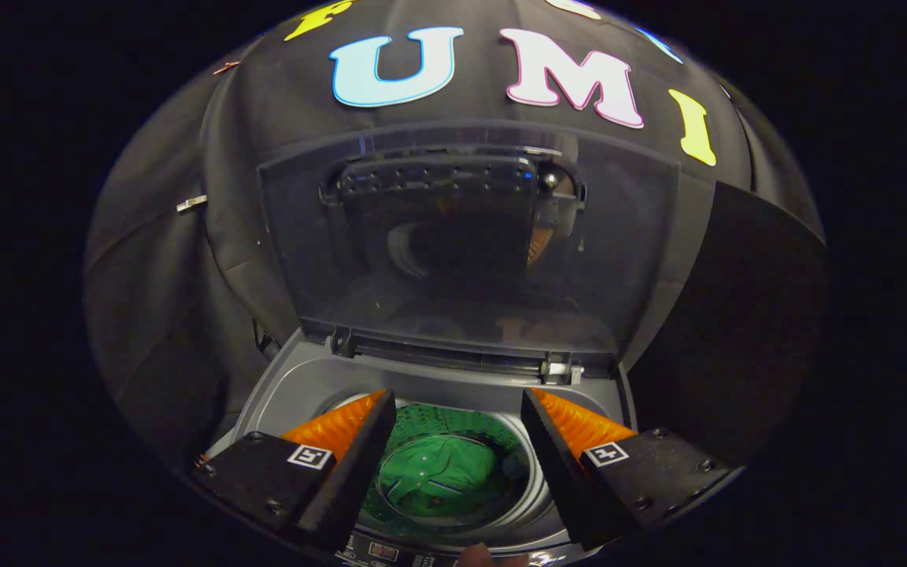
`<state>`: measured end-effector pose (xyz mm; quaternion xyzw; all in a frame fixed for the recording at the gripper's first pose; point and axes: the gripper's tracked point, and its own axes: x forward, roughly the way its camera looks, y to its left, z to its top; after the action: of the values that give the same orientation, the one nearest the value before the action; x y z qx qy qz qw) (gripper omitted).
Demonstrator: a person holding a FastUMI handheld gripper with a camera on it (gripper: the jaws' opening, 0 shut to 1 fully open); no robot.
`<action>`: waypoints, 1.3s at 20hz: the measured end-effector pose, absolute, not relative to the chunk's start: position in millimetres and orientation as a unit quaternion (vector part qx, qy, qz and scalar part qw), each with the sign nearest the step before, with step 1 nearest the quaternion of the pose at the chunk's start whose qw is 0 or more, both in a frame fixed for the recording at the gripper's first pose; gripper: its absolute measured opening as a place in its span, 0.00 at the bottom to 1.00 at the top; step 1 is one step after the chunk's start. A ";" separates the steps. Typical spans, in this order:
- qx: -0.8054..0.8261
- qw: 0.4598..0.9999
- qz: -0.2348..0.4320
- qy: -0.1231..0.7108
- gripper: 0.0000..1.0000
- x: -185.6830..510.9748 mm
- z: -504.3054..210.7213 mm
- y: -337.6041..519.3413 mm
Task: Put the clothes into the washing machine and then close the washing machine lid.
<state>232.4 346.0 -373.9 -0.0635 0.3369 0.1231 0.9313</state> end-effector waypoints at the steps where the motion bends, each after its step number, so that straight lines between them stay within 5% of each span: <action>1: -0.058 0.934 0.126 0.328 1.00 231.0 -367.8 347.6; 14: -0.030 0.968 0.168 0.183 1.00 225.8 -215.7 364.2; 26: -0.030 0.977 0.168 0.131 0.99 252.1 -121.9 376.7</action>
<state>252.1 376.7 -121.9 -0.0300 0.1306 0.1682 0.9766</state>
